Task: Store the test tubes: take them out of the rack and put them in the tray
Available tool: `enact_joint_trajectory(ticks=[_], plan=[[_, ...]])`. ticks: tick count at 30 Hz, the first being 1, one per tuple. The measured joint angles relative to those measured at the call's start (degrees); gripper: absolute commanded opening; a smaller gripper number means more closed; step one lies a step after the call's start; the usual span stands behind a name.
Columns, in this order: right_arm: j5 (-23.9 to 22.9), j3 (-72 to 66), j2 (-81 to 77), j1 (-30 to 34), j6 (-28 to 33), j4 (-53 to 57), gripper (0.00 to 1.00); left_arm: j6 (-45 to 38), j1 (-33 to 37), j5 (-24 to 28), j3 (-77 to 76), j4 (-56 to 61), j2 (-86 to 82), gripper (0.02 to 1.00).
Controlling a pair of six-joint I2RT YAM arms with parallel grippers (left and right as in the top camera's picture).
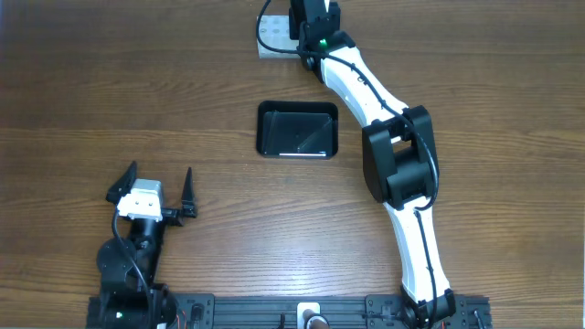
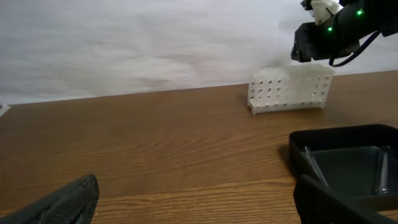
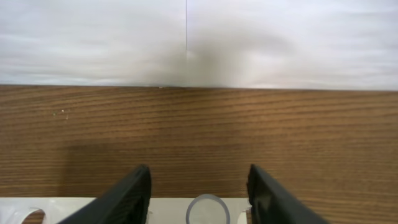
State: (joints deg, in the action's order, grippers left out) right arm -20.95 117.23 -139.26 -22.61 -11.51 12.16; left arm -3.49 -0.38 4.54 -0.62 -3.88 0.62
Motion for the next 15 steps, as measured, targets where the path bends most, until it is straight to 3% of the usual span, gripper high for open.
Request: enact_joint_trajectory(ticks=[7,15], plan=[[0.0,0.0,-0.17,0.0,-0.07,0.0,0.419,0.0,0.0,0.0,0.0,0.0,0.0,1.0],[0.0,0.0,-0.57,0.0,0.0,0.02,0.301,0.0,0.0,0.0,0.0,0.0,0.0,1.0]])
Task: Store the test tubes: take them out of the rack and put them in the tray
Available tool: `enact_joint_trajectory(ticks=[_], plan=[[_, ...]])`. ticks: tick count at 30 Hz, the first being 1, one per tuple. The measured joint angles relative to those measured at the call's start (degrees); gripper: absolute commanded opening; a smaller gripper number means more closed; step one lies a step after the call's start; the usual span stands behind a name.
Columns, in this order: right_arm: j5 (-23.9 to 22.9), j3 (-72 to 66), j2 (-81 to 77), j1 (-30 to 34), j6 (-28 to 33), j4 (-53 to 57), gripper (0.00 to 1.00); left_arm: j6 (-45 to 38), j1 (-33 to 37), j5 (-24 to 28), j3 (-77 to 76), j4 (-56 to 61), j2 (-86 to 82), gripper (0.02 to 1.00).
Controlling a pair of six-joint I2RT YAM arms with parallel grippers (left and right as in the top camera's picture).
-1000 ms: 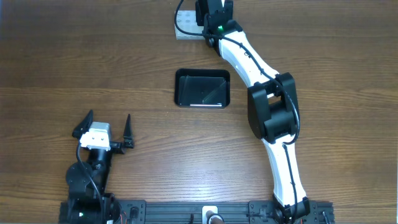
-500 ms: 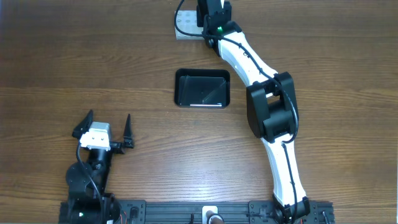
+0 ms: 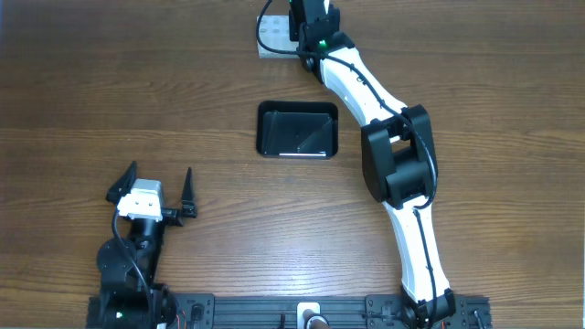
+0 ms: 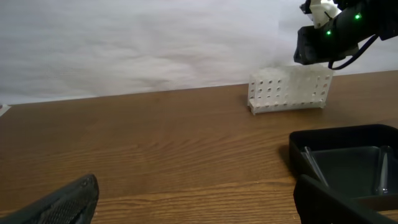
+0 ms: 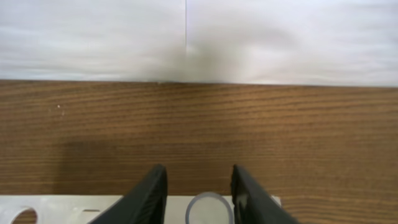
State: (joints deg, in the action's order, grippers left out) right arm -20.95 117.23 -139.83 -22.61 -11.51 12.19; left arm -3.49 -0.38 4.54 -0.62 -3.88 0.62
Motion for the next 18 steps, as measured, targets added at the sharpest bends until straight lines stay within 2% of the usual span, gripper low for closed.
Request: enact_joint_trajectory(ticks=[18], plan=[[0.0,0.0,0.0,0.0,-0.11,-0.07,0.148,0.0,-0.02,0.02,0.0,0.0,0.0,1.0]])
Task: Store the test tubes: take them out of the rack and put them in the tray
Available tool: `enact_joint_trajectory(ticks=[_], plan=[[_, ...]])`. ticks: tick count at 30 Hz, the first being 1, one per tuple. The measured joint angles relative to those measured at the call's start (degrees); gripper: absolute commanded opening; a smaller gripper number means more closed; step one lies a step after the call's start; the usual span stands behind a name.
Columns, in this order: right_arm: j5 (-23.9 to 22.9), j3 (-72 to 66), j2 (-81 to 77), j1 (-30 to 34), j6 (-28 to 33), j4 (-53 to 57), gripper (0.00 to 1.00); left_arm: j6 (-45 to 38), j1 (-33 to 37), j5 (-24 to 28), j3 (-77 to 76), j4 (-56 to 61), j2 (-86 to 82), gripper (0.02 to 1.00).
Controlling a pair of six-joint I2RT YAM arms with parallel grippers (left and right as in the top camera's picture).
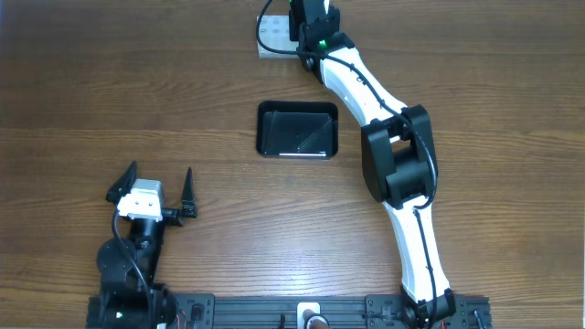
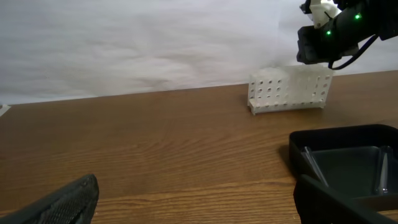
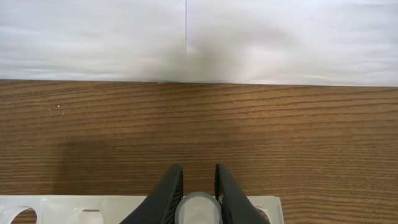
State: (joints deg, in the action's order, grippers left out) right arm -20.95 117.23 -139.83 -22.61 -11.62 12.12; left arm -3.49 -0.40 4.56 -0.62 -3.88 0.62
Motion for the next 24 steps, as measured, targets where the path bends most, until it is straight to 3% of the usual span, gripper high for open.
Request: enact_joint_trajectory(ticks=[8,24], plan=[[-0.2,0.0,0.0,-0.04,0.04,0.04,0.097,0.0,0.02,-0.02,0.0,0.0,0.0,1.0],[-5.22,-0.02,5.18,-3.02,3.3,4.63,0.056,0.0,0.02,-0.02,0.0,0.0,0.0,0.998]])
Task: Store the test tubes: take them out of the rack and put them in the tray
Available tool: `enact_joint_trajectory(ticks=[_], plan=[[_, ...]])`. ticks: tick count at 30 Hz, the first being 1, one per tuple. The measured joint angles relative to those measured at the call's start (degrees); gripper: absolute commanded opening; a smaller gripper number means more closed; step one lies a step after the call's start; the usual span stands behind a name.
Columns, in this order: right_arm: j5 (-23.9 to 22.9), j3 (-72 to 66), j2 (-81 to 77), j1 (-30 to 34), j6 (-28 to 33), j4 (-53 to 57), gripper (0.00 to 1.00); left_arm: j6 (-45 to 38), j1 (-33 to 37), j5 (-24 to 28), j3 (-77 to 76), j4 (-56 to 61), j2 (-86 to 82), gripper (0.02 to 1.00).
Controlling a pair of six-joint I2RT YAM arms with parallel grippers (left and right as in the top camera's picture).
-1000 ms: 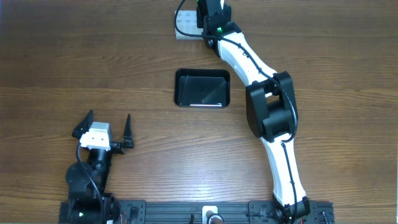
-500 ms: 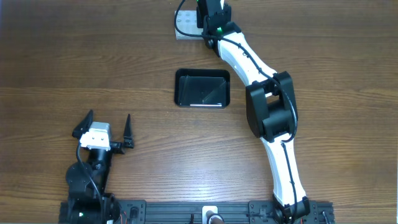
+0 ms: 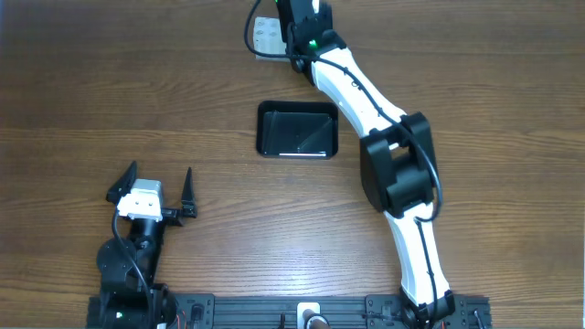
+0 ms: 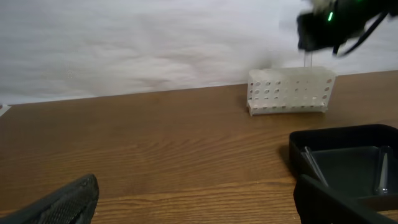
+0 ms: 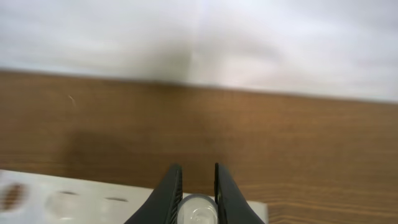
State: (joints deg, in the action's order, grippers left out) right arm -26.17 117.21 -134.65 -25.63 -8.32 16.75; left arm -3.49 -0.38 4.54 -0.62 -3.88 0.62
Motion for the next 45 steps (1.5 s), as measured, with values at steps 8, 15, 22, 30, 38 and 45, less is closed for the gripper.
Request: enact_joint_trajectory(ticks=[8,15,22,30,38,45], plan=[[-0.76,0.02,13.77,-0.37,1.53,3.37,0.056,0.0,0.0,0.0,0.0,0.0,0.0,1.0],[0.79,0.55,21.84,-2.16,-0.96,19.37,0.025,0.0,0.0,0.0,0.0,0.0,0.0,1.0],[11.08,0.66,21.0,-3.76,-10.25,32.02,0.023,0.0,0.0,0.0,0.0,0.0,0.0,1.0],[22.49,0.66,12.44,-3.32,-18.58,34.75,0.012,0.0,0.0,0.0,0.0,-0.02,0.0,1.0],[29.88,0.66,5.03,-3.32,-22.14,37.75,0.012,0.0,0.0,0.0,0.0,-0.02,0.0,1.0],[31.74,0.66,3.54,-3.1,-22.97,41.27,0.012,0.0,0.0,0.0,0.0,-0.02,0.0,1.0]])
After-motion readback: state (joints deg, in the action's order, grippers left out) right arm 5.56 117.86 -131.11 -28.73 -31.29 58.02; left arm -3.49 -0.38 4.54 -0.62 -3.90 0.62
